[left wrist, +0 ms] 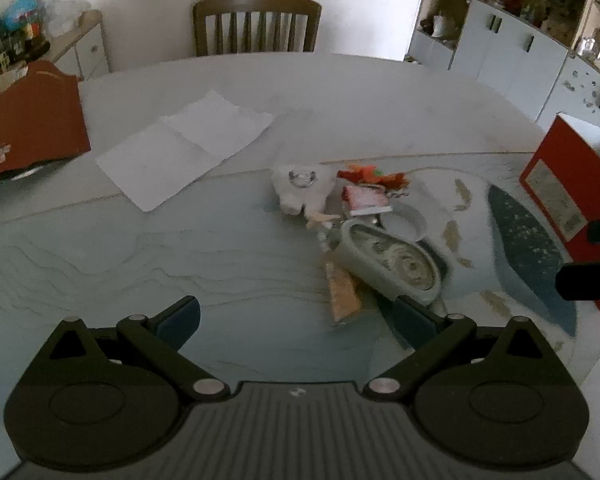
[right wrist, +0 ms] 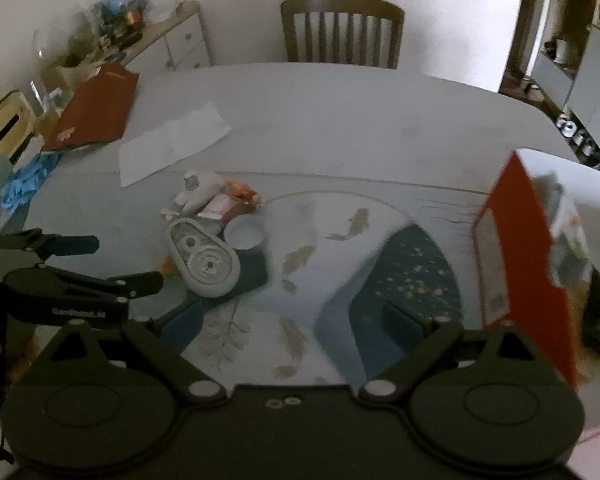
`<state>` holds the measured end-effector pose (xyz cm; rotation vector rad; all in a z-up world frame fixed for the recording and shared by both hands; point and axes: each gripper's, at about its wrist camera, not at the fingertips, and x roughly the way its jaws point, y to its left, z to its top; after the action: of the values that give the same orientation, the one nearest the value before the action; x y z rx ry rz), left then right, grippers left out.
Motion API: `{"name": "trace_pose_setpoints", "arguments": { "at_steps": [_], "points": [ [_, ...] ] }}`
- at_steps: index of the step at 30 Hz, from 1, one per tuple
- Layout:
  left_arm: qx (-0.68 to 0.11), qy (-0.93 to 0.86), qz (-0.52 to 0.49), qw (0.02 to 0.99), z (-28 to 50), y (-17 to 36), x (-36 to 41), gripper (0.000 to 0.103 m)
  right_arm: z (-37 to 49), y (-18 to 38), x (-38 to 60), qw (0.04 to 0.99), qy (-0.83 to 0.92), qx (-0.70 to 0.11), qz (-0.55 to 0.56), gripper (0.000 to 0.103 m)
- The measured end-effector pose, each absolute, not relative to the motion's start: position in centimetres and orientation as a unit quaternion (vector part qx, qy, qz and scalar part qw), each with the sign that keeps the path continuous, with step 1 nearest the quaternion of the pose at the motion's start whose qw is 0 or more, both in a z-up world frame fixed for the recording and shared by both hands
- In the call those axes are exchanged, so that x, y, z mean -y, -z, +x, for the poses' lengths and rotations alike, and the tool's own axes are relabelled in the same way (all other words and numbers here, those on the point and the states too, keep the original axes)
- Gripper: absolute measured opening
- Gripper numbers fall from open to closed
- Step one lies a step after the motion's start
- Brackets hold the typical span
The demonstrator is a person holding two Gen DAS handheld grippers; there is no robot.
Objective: Organize objects
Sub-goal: 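Grasp the tan snack packet with the left gripper while the right gripper grasps the grey tape dispenser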
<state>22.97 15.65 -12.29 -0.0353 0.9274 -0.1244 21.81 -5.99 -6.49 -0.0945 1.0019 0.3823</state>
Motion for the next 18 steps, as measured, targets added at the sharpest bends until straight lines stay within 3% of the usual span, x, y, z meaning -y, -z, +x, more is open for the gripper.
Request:
{"name": "trace_pose_setpoints", "arguments": {
  "at_steps": [18],
  "points": [
    [-0.448,0.086,0.003,0.890,25.4,14.2,-15.1,0.103,25.7,9.8,1.5,0.835,-0.225,-0.499,-0.060,0.090]
  ]
}}
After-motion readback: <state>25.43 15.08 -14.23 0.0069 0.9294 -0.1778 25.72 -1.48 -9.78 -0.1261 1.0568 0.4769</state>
